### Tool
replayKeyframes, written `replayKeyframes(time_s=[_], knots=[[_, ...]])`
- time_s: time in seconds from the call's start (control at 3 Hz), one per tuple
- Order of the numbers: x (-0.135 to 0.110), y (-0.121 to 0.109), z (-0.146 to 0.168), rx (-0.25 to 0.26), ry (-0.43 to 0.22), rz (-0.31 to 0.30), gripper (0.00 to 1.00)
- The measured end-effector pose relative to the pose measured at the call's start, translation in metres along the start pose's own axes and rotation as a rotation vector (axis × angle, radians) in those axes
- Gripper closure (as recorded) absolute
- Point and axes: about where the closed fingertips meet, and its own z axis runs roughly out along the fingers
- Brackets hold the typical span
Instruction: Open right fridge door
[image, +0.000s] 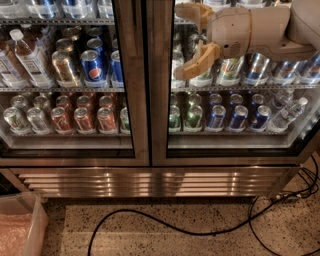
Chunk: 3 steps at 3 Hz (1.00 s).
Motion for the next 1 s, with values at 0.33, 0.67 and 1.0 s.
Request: replayKeyframes(time_s=[0.33, 0.67, 1.0], knots=[[0.000, 0.001, 0.003, -0.011, -0.005, 0.003, 0.06], [0.001, 0.011, 0.040, -0.098, -0.045, 0.035, 0.08], [0.002, 0.017, 0.054, -0.144, -0.062, 0.050, 0.03]])
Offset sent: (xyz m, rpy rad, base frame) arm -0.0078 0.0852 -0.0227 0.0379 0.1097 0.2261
